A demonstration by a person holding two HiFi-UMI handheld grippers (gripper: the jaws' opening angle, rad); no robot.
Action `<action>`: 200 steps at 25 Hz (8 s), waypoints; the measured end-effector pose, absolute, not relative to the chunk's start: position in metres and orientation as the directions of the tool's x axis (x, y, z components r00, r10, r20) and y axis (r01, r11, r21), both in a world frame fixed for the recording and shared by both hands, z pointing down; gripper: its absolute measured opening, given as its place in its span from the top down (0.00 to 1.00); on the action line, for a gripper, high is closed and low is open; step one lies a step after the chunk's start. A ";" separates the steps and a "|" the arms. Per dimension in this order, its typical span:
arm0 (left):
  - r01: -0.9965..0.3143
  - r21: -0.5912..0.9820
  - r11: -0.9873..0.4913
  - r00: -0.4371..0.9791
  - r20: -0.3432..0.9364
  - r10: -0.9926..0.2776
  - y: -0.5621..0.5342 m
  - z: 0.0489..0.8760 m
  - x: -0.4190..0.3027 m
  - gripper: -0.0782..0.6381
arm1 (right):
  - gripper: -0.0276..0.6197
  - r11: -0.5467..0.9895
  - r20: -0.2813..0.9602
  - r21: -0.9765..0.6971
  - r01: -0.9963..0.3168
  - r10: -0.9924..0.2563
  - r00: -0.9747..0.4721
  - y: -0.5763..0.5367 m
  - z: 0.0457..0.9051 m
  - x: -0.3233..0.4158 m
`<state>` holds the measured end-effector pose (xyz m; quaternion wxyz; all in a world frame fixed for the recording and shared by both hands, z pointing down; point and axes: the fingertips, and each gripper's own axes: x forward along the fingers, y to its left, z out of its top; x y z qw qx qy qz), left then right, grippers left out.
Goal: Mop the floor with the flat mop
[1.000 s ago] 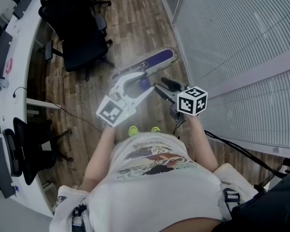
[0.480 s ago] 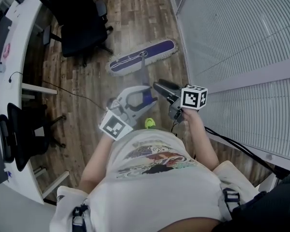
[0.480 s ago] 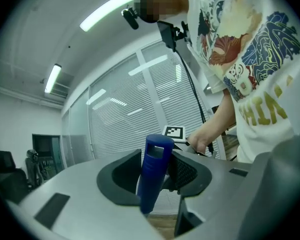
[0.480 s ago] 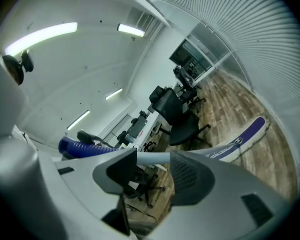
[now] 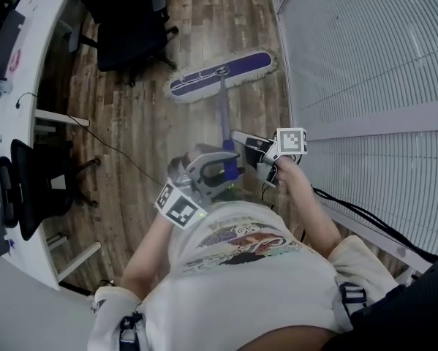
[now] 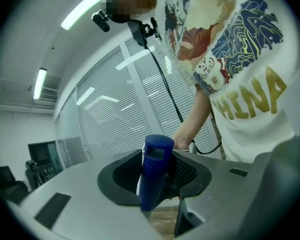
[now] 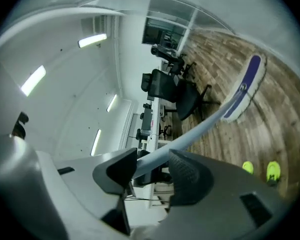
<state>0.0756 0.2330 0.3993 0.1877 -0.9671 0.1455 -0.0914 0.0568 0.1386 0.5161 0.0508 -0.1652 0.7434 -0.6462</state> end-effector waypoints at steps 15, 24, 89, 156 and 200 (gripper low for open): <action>0.059 -0.535 -0.843 0.918 0.360 -0.165 0.343 0.468 0.071 0.70 | 0.61 -0.243 0.016 -0.970 0.017 -0.135 -0.991 0.233 0.592 0.014; 0.021 -0.473 -0.881 0.914 0.366 -0.174 0.357 0.469 0.075 0.69 | 0.62 -0.302 0.037 -0.953 0.038 -0.240 -0.970 0.235 0.603 0.026; -0.059 0.997 0.050 0.976 0.069 -0.206 0.404 0.546 -0.023 0.48 | 0.66 -0.264 0.222 -0.956 -0.127 -0.373 -0.901 0.319 0.661 -0.045; 0.012 0.942 0.334 0.990 -0.059 0.129 0.451 0.562 0.006 0.64 | 0.68 -0.399 0.260 -0.914 -0.072 -0.441 -0.859 0.312 0.717 -0.049; 0.168 0.908 0.383 0.969 -0.082 -0.232 0.002 0.645 0.111 0.73 | 0.75 -0.455 0.358 -0.878 -0.148 -0.419 -0.834 -0.132 0.788 0.052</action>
